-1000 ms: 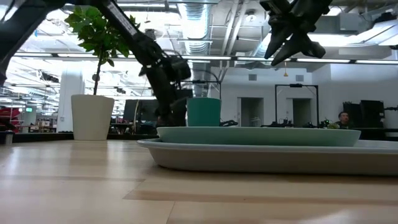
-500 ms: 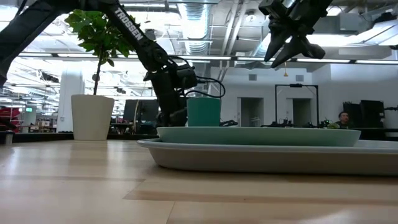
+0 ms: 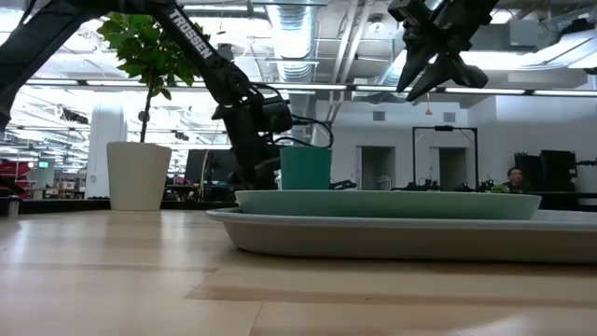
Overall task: Pick and place plate/cup/fork/spoon on tray
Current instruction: Put the orange spoon on the blue tray to the right of the orange fork
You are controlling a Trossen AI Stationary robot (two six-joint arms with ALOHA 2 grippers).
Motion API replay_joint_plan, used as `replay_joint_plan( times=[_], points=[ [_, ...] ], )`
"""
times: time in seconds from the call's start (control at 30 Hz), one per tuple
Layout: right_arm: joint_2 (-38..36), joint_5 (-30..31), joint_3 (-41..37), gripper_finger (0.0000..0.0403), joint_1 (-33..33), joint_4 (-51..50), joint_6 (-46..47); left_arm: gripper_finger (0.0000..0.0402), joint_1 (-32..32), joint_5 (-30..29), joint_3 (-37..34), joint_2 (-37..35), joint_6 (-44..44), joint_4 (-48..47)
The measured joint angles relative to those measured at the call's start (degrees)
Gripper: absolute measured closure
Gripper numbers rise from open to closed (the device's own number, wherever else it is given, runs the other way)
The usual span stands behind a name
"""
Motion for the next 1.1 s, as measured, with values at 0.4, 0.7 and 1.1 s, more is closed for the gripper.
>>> replay_joint_plan(
  times=[0.4,0.7,1.1],
  points=[
    [0.00,0.09,0.00,0.0273,-1.11,0.21,-1.35,0.0399,0.09,0.12,-0.01,-6.05,-2.11,-5.23],
    [0.02,0.13,-0.04,0.0272,-3.90,3.31,-7.50,0.0401,0.15,0.10,0.10,-10.74,-3.27,-6.76],
    [0.02,0.11,-0.04,0.0274,-4.85,3.50,-7.58,0.0401,0.20,0.10,-0.46,-11.01,-2.21,-7.53]
  ],
)
